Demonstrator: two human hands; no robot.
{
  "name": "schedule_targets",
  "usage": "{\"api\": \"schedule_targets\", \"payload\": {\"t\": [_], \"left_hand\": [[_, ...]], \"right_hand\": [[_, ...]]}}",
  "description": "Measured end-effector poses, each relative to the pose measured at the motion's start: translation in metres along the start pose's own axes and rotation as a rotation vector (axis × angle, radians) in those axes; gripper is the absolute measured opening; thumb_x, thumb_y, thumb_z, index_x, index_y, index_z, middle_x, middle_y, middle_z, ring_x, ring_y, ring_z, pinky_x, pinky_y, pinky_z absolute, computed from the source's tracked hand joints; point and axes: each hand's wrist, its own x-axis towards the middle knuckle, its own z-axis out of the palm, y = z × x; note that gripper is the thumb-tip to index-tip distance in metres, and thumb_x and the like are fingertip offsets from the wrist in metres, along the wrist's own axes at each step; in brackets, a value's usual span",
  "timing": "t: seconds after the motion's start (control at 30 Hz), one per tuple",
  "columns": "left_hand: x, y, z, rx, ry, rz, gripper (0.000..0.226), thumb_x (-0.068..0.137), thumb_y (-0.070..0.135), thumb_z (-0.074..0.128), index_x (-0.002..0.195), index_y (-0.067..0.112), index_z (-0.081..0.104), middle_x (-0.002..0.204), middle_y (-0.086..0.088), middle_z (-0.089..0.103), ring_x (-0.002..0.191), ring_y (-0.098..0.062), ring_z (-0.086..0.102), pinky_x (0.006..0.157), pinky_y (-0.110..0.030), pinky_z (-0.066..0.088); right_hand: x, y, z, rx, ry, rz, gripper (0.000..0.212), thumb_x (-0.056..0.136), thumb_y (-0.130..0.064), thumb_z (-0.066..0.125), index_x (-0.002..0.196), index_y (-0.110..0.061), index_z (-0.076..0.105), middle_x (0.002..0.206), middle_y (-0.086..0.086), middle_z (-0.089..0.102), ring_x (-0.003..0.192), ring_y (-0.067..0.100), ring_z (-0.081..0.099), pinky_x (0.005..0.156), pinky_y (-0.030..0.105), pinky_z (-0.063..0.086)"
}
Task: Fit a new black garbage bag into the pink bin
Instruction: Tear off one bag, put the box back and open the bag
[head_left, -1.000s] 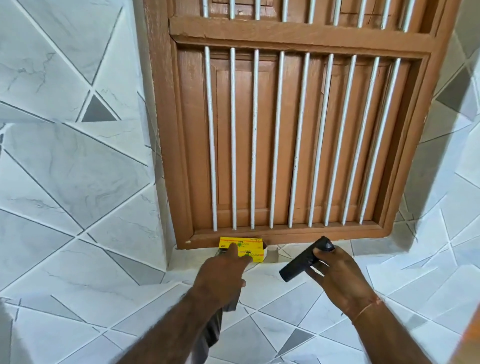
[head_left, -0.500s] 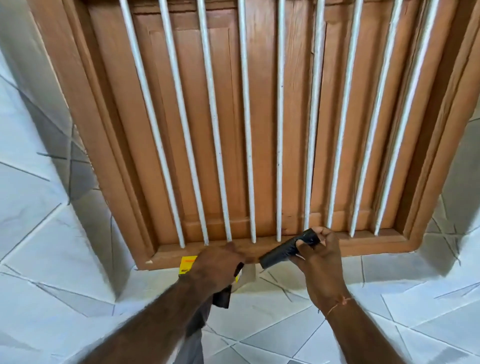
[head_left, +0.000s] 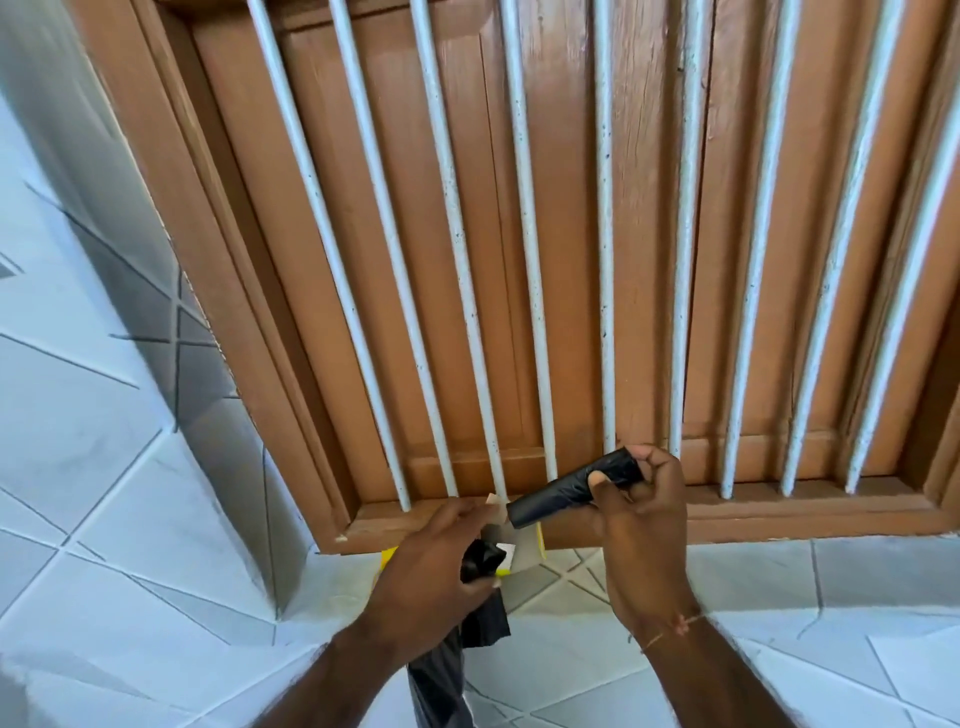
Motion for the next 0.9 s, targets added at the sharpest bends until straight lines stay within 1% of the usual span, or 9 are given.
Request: {"api": "schedule_targets", "payload": {"t": [0.17,0.37,0.47,0.53,0.6,0.67,0.77,0.83,0.9], "left_hand": [[-0.008,0.002,-0.016,-0.216,0.087,-0.001,0.071,0.076,0.041,0.074,0.138,0.04,0.041,0.128,0.026,0.044,0.11,0.002,0.051,0.092,-0.002,0.037],[-0.017,-0.005,-0.034,-0.325,0.148,0.037,0.072,0.074,0.035,0.076,0.138,0.038,0.043,0.126,0.027,0.046,0.107,0.006,0.054,0.091,-0.001,0.04],[-0.019,-0.004,-0.04,-0.347,0.178,0.066,0.07,0.074,0.036,0.076,0.136,0.041,0.043,0.126,0.028,0.045,0.108,0.007,0.052,0.089,0.0,0.039],[-0.02,-0.002,-0.046,-0.391,0.214,0.079,0.067,0.073,0.039,0.075,0.133,0.045,0.044,0.124,0.032,0.044,0.112,0.012,0.048,0.092,0.0,0.037],[-0.019,-0.001,-0.049,-0.438,0.261,0.088,0.063,0.071,0.038,0.077,0.124,0.051,0.046,0.122,0.034,0.047,0.113,0.018,0.044,0.092,0.0,0.036],[-0.018,-0.002,-0.053,-0.49,0.301,0.076,0.06,0.067,0.036,0.081,0.112,0.058,0.047,0.117,0.035,0.051,0.111,0.018,0.047,0.087,0.003,0.035],[-0.015,-0.001,-0.049,-0.58,0.28,0.063,0.066,0.062,0.034,0.084,0.109,0.058,0.045,0.111,0.037,0.056,0.108,0.007,0.057,0.091,-0.009,0.044],[-0.017,0.002,-0.047,-0.563,0.262,0.069,0.067,0.062,0.034,0.083,0.112,0.056,0.044,0.112,0.041,0.053,0.108,0.009,0.056,0.095,-0.017,0.048],[-0.017,0.004,-0.046,-0.526,0.241,0.1,0.065,0.065,0.035,0.082,0.114,0.057,0.045,0.113,0.043,0.052,0.109,0.013,0.052,0.098,-0.017,0.047]], "right_hand": [[-0.023,-0.016,0.025,-0.172,-0.074,-0.202,0.038,0.086,0.0,0.062,0.112,-0.025,0.05,0.102,0.001,0.066,0.089,0.006,0.066,0.079,0.025,0.059],[-0.045,-0.021,0.045,-0.357,-0.138,-0.344,0.045,0.084,0.002,0.064,0.097,-0.038,0.049,0.092,-0.014,0.064,0.085,-0.006,0.062,0.072,0.003,0.049],[-0.048,-0.024,0.048,-0.545,-0.28,-0.388,0.031,0.084,-0.012,0.067,0.096,-0.038,0.054,0.091,-0.017,0.065,0.092,0.004,0.063,0.08,0.014,0.05],[-0.053,-0.022,0.05,-0.891,-0.376,-0.45,0.015,0.083,-0.044,0.06,0.096,-0.038,0.064,0.113,-0.021,0.059,0.114,0.003,0.052,0.096,0.026,0.044],[-0.059,-0.016,0.049,-0.933,-0.384,-0.478,0.03,0.083,-0.056,0.05,0.104,-0.043,0.066,0.137,-0.021,0.042,0.132,-0.005,0.032,0.105,0.022,0.033],[-0.062,-0.017,0.049,-0.756,-0.286,-0.478,0.031,0.088,-0.038,0.059,0.117,-0.047,0.056,0.139,-0.022,0.039,0.131,-0.013,0.031,0.102,0.012,0.035],[-0.058,-0.016,0.047,-0.584,-0.278,-0.25,0.054,0.081,-0.014,0.072,0.124,-0.039,0.05,0.115,-0.021,0.059,0.103,-0.012,0.057,0.09,0.022,0.053],[-0.056,-0.01,0.047,-0.538,-0.33,-0.097,0.047,0.079,-0.016,0.074,0.117,-0.038,0.057,0.095,-0.011,0.07,0.083,0.004,0.068,0.08,0.037,0.06],[-0.055,-0.005,0.045,-0.533,-0.298,-0.091,0.035,0.079,-0.013,0.072,0.103,-0.036,0.061,0.089,-0.001,0.072,0.085,0.024,0.07,0.072,0.046,0.061]]}}
